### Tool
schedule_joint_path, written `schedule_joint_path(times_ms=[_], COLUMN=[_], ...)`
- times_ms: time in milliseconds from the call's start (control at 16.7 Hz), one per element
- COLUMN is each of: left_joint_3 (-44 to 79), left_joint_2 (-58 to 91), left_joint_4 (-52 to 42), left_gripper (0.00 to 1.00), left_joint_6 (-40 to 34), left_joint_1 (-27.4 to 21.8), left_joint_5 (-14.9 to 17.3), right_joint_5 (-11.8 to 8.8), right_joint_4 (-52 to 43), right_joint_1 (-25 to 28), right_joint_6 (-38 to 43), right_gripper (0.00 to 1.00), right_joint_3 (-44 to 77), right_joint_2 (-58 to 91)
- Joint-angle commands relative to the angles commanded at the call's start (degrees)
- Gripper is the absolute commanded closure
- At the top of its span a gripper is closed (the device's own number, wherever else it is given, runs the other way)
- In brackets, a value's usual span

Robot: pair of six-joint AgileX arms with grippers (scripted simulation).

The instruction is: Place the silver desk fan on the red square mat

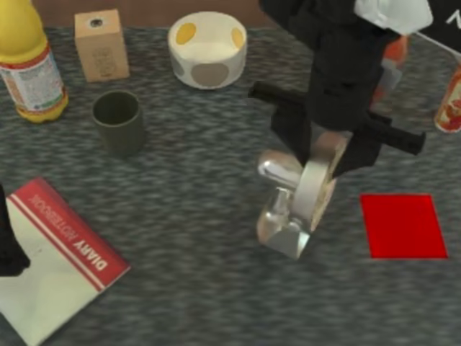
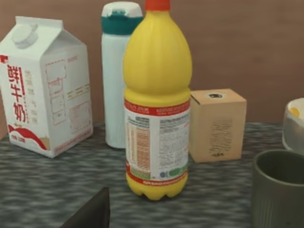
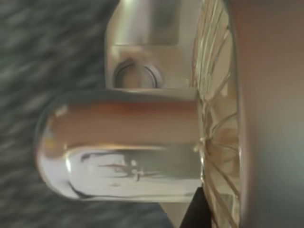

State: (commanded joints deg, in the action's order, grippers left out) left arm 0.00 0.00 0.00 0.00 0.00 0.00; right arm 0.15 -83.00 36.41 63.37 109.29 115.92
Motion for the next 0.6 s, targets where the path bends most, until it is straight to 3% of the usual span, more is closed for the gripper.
schedule_joint_path(times_ms=[420,600], left_joint_3=[0.00,0.00], left_joint_2=[0.00,0.00], left_joint_4=[0.00,0.00], left_gripper=[0.00,0.00], left_joint_6=[0.00,0.00], left_joint_1=[0.00,0.00], left_joint_5=[0.00,0.00], right_joint_5=[-0.03,-0.04], right_joint_4=[-3.49,-3.09], right_joint_1=[-0.22,-1.74], right_joint_6=[0.03,3.84], right_gripper=[1.00,1.00], right_joint_3=[3.50,1.31], right_joint_2=[-0.01,-1.20])
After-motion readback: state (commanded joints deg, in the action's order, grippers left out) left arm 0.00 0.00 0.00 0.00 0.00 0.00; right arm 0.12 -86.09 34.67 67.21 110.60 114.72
